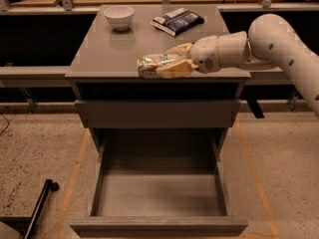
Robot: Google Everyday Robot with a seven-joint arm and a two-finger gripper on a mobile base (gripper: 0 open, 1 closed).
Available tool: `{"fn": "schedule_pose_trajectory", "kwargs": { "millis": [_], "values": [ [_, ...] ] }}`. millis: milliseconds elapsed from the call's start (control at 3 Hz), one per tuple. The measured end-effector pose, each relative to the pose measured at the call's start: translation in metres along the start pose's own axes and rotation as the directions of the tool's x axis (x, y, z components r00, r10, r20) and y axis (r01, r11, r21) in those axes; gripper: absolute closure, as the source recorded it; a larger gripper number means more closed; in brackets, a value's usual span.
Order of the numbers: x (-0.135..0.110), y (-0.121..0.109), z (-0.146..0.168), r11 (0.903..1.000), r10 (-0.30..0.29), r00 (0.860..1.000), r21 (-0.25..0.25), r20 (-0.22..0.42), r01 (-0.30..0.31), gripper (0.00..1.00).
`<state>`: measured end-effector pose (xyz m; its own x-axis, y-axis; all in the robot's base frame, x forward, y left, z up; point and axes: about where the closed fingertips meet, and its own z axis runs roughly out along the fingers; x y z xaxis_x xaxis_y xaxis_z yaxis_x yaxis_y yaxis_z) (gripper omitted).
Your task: Place 7up can into middle drawer
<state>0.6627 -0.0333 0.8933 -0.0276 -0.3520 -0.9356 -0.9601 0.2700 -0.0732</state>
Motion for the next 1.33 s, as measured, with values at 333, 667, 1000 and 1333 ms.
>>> {"fn": "schedule_pose_trajectory", "kwargs": {
  "millis": [333, 667, 1000, 1333],
  "values": [
    [0.004, 0.001, 0.001, 1.0000, 0.006, 1.000, -0.004, -0.019, -0.006, 1.00],
    [0.022, 0.012, -0.001, 0.9994, 0.031, 0.996, -0.012, -0.086, -0.032, 1.00],
    [0.047, 0.047, -0.002, 0.9944, 0.084, 0.984, -0.050, -0.158, -0.093, 1.00],
    [0.090, 0.094, -0.002, 0.9720, 0.209, 0.952, -0.059, -0.223, -0.227, 1.00]
  ]
}}
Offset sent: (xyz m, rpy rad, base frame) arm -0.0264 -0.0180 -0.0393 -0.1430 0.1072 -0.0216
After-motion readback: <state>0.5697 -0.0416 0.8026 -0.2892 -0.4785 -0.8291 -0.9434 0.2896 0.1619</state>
